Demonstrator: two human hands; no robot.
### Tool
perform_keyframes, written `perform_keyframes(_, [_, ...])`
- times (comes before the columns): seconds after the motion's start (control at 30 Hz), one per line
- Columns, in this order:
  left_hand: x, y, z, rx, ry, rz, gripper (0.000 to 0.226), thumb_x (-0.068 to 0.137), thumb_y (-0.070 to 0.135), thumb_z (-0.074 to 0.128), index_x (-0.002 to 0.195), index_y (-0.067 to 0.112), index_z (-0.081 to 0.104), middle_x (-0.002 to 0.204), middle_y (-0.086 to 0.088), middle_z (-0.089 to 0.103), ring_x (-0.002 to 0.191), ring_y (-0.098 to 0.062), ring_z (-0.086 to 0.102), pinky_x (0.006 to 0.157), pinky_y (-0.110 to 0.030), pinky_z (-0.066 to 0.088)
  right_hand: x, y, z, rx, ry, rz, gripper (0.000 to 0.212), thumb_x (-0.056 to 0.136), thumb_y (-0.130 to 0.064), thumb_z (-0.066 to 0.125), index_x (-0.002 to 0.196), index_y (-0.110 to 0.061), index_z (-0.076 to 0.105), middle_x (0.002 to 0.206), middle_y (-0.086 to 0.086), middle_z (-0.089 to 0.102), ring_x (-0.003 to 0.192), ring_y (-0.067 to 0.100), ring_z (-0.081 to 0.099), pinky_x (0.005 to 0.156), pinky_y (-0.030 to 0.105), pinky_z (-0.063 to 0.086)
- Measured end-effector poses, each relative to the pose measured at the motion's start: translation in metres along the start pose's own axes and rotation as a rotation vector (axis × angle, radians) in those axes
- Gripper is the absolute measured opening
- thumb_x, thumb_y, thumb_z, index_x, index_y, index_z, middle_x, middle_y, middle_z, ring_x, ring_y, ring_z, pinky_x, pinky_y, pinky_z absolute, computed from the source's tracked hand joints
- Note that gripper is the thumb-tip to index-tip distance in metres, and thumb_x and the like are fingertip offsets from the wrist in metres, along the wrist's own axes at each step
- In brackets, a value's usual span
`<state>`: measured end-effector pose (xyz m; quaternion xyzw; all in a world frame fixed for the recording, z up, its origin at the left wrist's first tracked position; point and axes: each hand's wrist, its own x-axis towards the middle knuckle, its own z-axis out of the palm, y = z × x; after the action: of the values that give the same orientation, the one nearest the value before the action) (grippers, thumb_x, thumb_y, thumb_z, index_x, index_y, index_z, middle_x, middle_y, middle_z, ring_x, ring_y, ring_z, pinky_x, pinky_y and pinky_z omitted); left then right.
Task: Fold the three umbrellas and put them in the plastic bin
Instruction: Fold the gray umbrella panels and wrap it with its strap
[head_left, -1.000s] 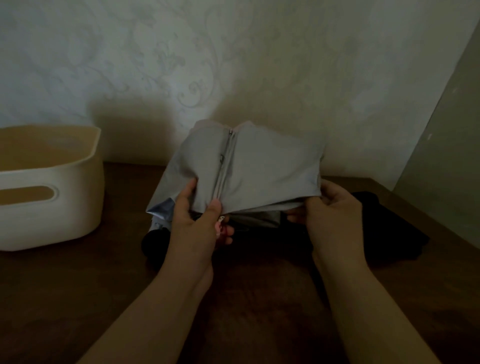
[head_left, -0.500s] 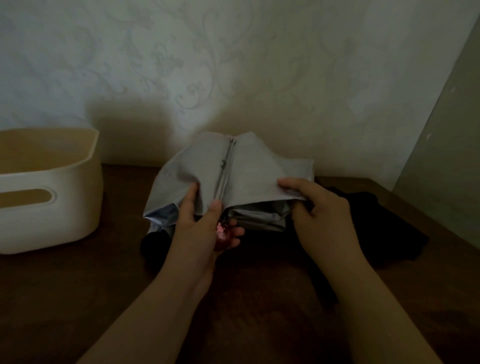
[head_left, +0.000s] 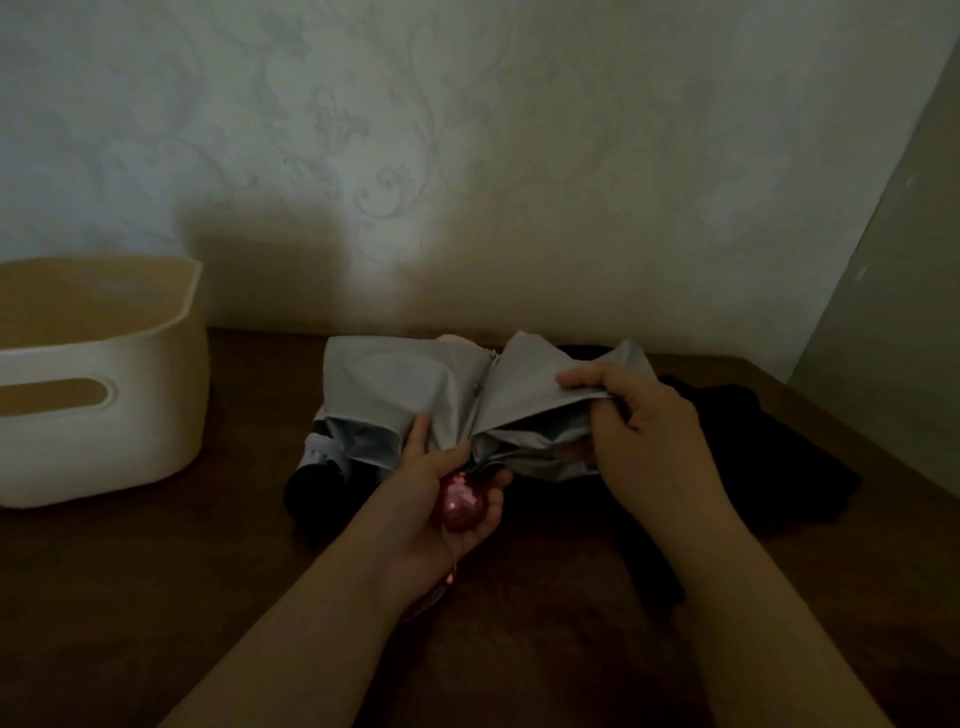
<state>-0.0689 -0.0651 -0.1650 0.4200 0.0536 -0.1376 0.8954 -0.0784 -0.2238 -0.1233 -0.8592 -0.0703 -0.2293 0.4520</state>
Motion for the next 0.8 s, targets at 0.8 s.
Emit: perform_keyframes(0.8, [0.001,0.019,-0.003,0.094,-0.068,0.362,0.067,0.088,-0.003,0.051,0.13,0.049,0.042,0.07,-0.01,0.057,0.05,-0.015,0.053,0.046,-0.024,0.049,0.0,0.0,-0.003,0.028,0.027,-0.028,0.039,0.093,-0.004,0.047,0.103,-0.036,0.066,0.083,-0.018,0.06,0.049,0.01,0.053,0.043,0.022,0.044])
